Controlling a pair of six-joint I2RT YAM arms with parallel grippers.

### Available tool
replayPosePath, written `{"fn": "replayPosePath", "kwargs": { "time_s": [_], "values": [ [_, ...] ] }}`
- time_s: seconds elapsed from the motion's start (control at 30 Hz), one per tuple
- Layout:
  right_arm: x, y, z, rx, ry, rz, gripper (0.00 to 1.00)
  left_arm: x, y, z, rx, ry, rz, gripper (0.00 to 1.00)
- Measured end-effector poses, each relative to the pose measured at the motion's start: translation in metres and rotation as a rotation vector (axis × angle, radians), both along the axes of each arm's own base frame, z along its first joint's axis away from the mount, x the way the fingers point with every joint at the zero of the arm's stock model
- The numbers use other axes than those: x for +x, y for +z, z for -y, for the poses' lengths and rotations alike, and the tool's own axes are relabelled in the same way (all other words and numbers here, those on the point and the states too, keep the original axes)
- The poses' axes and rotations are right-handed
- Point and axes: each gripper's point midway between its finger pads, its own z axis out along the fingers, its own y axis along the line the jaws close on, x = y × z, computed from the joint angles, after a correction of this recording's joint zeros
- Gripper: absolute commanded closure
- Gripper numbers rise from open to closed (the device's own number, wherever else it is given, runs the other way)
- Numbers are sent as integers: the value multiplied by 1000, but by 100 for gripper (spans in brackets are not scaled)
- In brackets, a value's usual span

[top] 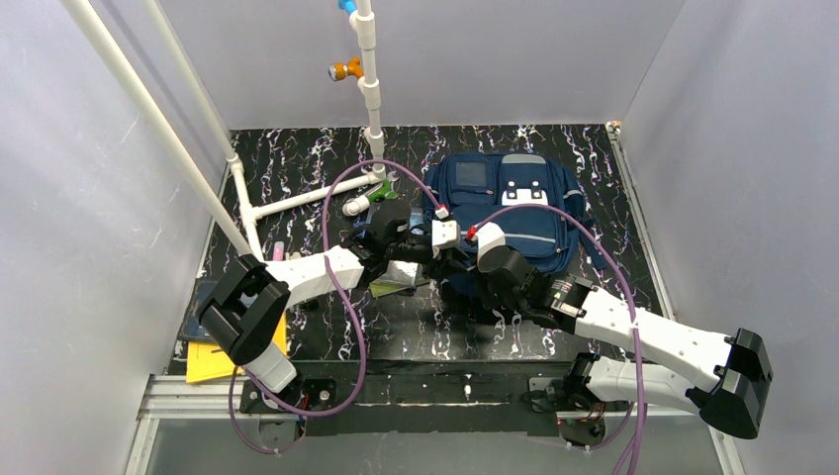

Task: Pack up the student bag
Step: Unzip the student bag at the center of the board.

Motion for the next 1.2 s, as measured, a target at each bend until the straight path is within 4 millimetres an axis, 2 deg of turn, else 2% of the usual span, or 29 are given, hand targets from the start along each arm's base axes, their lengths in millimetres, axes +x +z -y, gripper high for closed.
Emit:
{"fn": "replayPosePath", "kwargs": {
  "time_s": [0.13, 0.27, 0.4, 0.47, 0.63, 0.73, 1.0, 1.2],
  "values": [
    [1, 2, 1, 4, -4, 6, 99, -1, 0, 0, 1, -1, -7, 100],
    [2, 4, 0, 11, -8, 13, 99, 1, -1, -1, 5, 12, 6, 100],
    [4, 7, 2, 24, -34, 22, 99, 2, 2, -12, 14, 80, 49, 100],
    [5, 15, 3, 56, -51, 39, 99, 4, 13, -19, 3, 134, 88, 100],
    [4, 49, 5, 190, -81, 96, 99, 14, 51, -45, -60, 291, 195, 100],
    [3, 59, 8, 229, -97, 109, 99, 20, 66, -62, -88, 377, 230, 100],
    [4, 58, 14, 272, -202, 82, 99, 41, 73, -105, -133, 600, 170, 100],
    [4, 62, 14, 337, -261, 60, 99, 45, 80, -120, -185, 686, 84, 100]
  ]
}}
